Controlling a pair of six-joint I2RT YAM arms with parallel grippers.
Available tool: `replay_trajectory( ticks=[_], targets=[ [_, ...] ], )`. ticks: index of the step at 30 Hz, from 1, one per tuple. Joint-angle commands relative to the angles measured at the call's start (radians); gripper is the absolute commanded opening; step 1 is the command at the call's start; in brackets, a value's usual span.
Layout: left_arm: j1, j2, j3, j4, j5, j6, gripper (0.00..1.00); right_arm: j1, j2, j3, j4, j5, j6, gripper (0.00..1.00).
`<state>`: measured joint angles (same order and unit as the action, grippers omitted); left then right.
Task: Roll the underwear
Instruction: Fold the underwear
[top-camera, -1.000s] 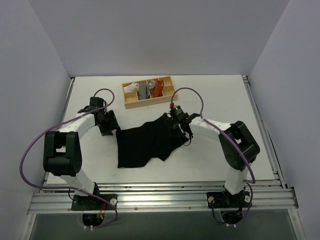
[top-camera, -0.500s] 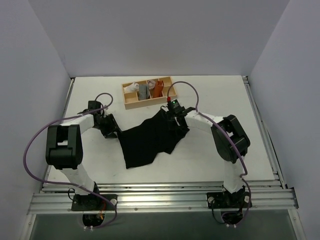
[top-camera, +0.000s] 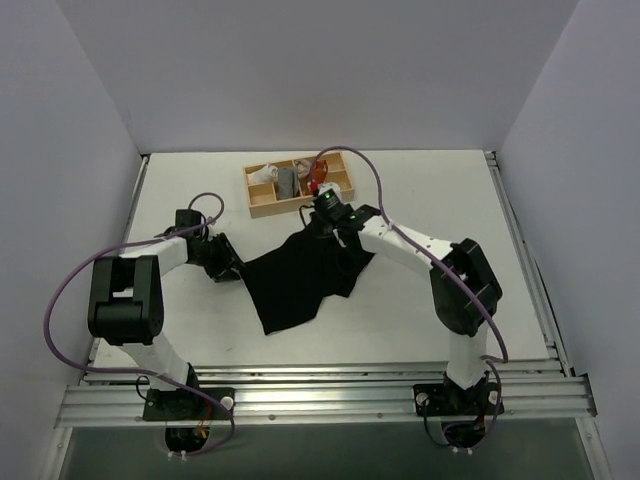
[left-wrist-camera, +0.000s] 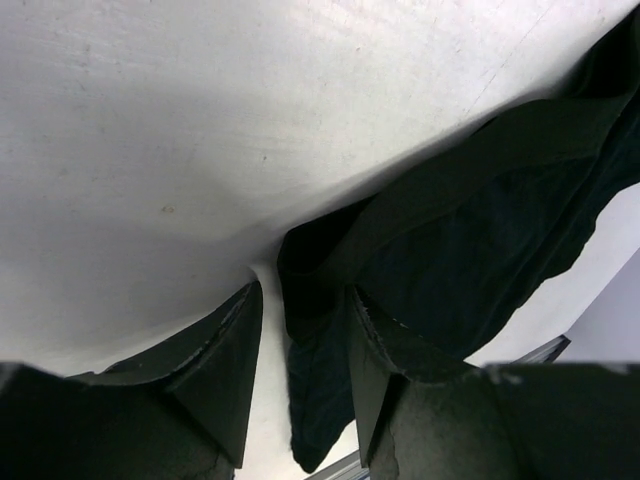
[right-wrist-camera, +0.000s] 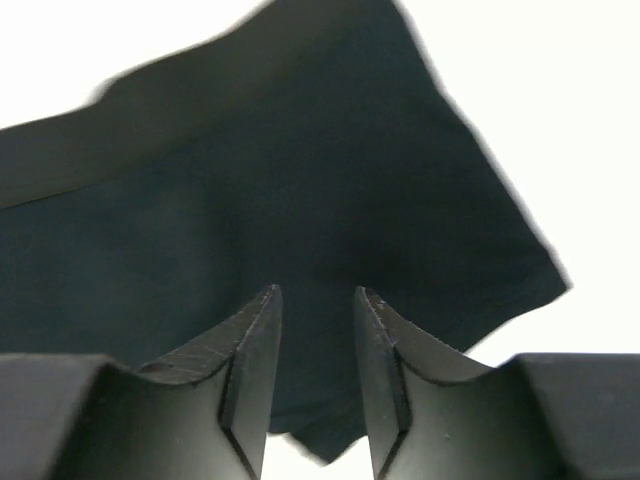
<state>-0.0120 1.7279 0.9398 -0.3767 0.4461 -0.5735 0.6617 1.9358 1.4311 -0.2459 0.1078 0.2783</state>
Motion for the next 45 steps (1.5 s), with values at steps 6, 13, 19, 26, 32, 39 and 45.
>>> replay_trajectory(
  ticks=[6,13,19,26,32,39,45],
  targets=[
    [0.003,-0.01,-0.001,0.071,0.005,-0.045,0.06,0.37,-0.032,-0.026,0.042,0.134,0.258,0.4],
    [0.003,-0.062,-0.027,0.032,-0.035,-0.054,0.02,0.549,0.106,-0.018,0.152,0.193,0.344,0.42],
    [0.003,-0.083,-0.049,0.001,-0.056,-0.045,0.02,0.573,0.146,-0.024,0.143,0.253,0.371,0.41],
    [0.004,-0.119,-0.056,-0.028,-0.087,-0.035,0.02,0.634,0.16,-0.043,0.123,0.274,0.406,0.34],
    [0.006,-0.188,-0.03,-0.187,-0.188,-0.081,0.02,0.674,0.125,-0.06,0.054,0.283,0.42,0.0],
    [0.04,-0.418,0.036,-0.499,-0.307,-0.137,0.02,0.726,-0.003,-0.017,-0.073,0.178,0.432,0.0],
    [0.043,-0.519,0.053,-0.607,-0.258,-0.204,0.02,0.727,-0.084,-0.028,-0.072,0.077,0.412,0.0]
  ],
)
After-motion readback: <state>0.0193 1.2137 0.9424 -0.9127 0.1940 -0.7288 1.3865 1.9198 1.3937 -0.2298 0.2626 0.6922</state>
